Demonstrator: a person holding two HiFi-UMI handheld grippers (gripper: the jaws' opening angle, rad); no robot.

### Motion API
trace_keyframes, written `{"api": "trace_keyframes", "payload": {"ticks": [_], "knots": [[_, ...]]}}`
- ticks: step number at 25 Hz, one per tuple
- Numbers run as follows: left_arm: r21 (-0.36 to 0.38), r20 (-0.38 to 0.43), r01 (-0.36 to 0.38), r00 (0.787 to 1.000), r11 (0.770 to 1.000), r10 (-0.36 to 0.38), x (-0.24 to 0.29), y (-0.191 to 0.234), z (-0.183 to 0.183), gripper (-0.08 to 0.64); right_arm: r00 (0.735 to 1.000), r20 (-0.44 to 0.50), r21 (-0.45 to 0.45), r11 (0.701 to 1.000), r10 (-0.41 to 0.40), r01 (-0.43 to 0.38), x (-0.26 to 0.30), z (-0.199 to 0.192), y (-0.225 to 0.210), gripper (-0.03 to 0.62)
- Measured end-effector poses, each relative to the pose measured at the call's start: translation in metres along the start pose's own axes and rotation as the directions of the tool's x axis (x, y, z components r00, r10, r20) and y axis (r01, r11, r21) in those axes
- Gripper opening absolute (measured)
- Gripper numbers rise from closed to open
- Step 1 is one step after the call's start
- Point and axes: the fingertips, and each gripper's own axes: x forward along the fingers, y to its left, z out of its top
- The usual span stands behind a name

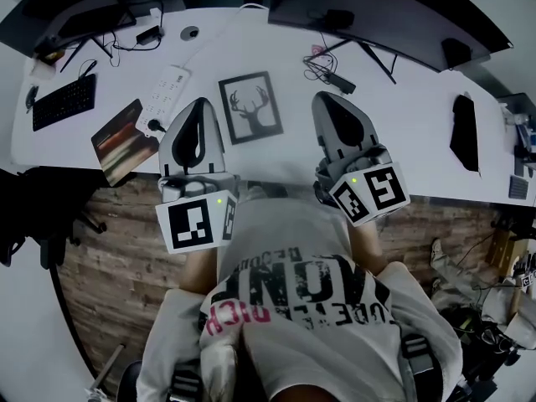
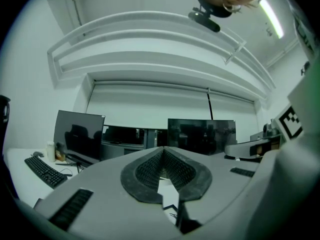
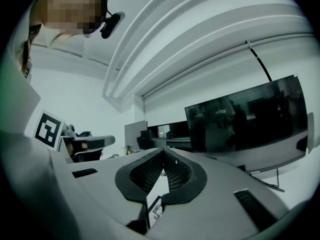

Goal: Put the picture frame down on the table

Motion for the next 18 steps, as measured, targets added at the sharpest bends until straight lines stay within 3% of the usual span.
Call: {"api": "trace_keyframes", "payload": {"ticks": [7, 18], "knots": [[-0.003, -0.007, -0.022, 1.000, 1.000, 0.022, -0.017, -0.030, -0.006, 0.002, 0.999, -0.002, -0.002, 0.999, 0.042, -0.042, -0.025, 0.004, -0.001, 0.000], [-0.002, 0.003, -0.014, 1.000, 1.000, 0.014, -0.038, -0.074, -0.011, 0.002, 0.999, 0.017, 0.029, 0.999, 0.045, -0.045, -0.073, -0.004, -0.013, 0.000]]}}
